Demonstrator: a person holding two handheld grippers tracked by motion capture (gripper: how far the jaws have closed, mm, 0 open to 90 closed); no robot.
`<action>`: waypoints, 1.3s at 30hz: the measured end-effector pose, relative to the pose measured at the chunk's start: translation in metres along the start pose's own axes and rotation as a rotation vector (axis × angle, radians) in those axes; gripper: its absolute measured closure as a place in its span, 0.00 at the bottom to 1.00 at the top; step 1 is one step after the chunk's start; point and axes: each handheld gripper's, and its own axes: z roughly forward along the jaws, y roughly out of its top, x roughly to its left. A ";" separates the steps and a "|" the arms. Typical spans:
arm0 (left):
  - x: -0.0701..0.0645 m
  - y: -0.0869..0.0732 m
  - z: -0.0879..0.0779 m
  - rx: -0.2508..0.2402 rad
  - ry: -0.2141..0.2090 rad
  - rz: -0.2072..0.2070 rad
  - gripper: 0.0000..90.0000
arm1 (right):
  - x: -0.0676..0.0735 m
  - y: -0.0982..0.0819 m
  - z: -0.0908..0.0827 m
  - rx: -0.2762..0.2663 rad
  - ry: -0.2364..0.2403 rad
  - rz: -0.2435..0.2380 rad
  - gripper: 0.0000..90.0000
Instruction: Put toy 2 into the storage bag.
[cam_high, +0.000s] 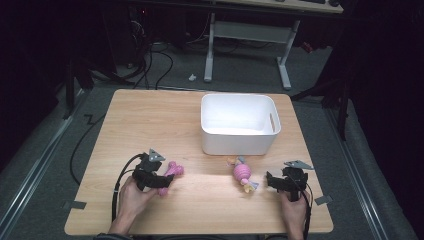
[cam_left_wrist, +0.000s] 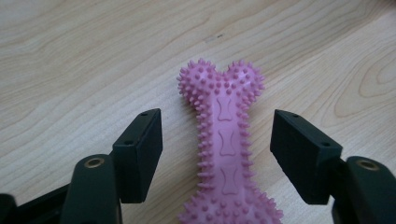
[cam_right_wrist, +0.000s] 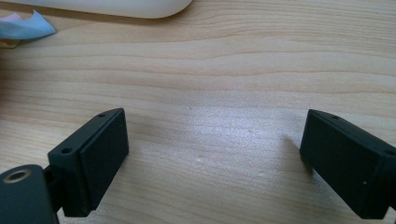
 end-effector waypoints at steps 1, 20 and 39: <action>0.000 0.000 0.001 0.004 -0.003 -0.004 0.40 | 0.000 0.000 0.000 0.000 0.000 0.000 0.09; -0.007 0.005 0.020 0.085 0.027 0.000 0.49 | 0.000 0.000 0.000 0.000 0.001 -0.001 0.09; -0.006 0.003 0.027 0.102 0.009 -0.017 0.65 | 0.001 0.000 0.000 0.001 0.001 0.004 0.09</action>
